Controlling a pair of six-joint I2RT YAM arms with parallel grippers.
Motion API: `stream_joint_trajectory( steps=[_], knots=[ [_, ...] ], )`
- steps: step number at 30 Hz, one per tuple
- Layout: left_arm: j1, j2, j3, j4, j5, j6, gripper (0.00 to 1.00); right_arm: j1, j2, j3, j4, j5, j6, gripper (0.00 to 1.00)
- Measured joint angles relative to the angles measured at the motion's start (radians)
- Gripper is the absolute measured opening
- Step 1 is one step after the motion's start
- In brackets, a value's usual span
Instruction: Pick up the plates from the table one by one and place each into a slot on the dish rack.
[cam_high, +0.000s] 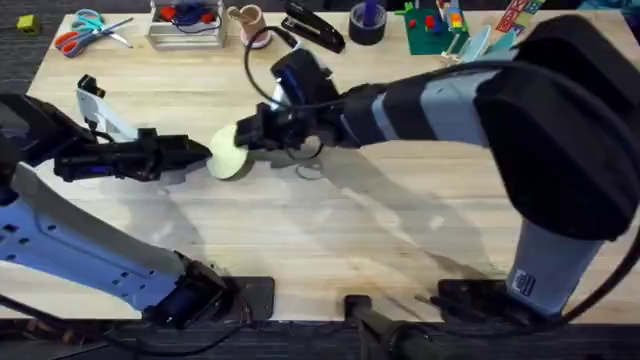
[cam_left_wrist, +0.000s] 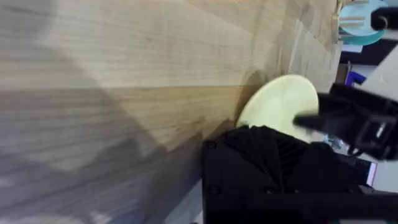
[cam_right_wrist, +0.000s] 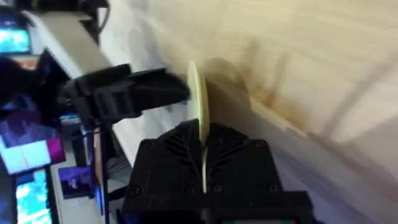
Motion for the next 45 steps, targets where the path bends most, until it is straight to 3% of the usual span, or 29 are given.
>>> stream_joint_trajectory(
  steps=[9, 14, 24, 29, 35, 45],
  knots=[
    [-0.019, -0.035, 0.046, 0.0, -0.057, -0.006, 0.039, -0.141, -0.154, 0.001, -0.173, -0.006, -0.148, 0.03],
    [-0.095, -0.184, 0.088, -0.002, -0.122, -0.047, 0.039, -0.209, -0.228, 0.006, -0.235, -0.005, -0.205, 0.03],
    [-0.338, -0.467, 0.134, -0.014, -0.281, -0.194, 0.039, -0.352, -0.391, 0.006, -0.48, 0.018, -0.334, 0.03],
    [-0.443, -0.578, 0.169, -0.02, -0.339, -0.271, 0.039, -0.414, -0.509, 0.007, -0.626, 0.083, -0.409, 0.03],
    [-0.613, -0.695, 0.213, -0.02, -0.384, -0.36, 0.039, -0.474, -0.643, 0.029, -0.842, 0.18, -0.505, 0.03],
    [-0.92, -0.748, 0.283, -0.024, -0.593, -0.492, 0.038, -0.538, -0.683, 0.277, -1.316, 0.421, -0.637, 0.03]
  ],
)
